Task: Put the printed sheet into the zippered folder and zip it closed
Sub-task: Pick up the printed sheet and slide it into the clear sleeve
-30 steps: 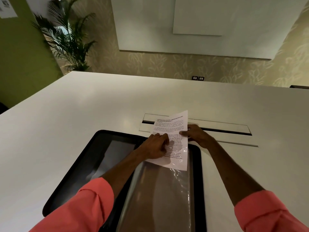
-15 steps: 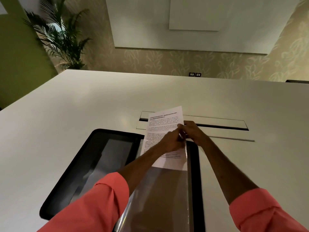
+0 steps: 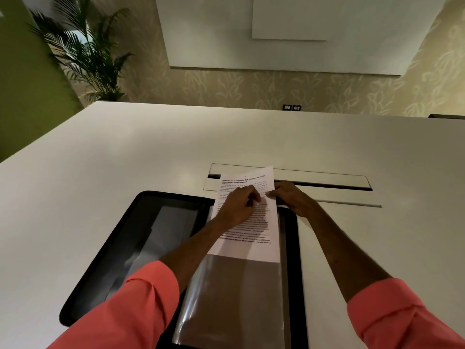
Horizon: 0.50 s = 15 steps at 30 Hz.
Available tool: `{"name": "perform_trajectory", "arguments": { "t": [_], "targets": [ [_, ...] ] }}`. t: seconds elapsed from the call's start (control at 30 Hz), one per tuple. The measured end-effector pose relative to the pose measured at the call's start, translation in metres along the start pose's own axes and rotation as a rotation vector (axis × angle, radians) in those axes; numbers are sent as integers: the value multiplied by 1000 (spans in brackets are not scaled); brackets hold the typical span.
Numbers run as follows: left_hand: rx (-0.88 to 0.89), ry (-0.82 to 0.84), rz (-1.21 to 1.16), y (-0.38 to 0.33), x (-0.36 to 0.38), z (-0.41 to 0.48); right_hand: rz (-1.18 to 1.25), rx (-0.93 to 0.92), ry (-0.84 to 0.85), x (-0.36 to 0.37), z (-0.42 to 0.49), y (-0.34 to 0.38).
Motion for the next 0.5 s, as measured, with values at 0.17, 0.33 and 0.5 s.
{"name": "perform_trajectory", "arguments": {
  "t": [0.17, 0.33, 0.5],
  "targets": [
    [34, 115, 327, 28, -32, -16, 18, 48, -180, 0, 4, 2],
    [83, 151, 406, 36, -44, -23, 23, 46, -178, -3, 5, -4],
    [93, 170, 397, 34, -39, -23, -85, 27, -2, -10, -3, -14]
  ]
}}
Point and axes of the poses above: each hand's wrist, its own z-axis towards the middle knuckle, its own x-axis out of the palm, y = z × x, the point moved 3 cm from there along z, towards the middle knuckle, and after that the axes turned 12 degrees about -z, right-handed, at the moved point
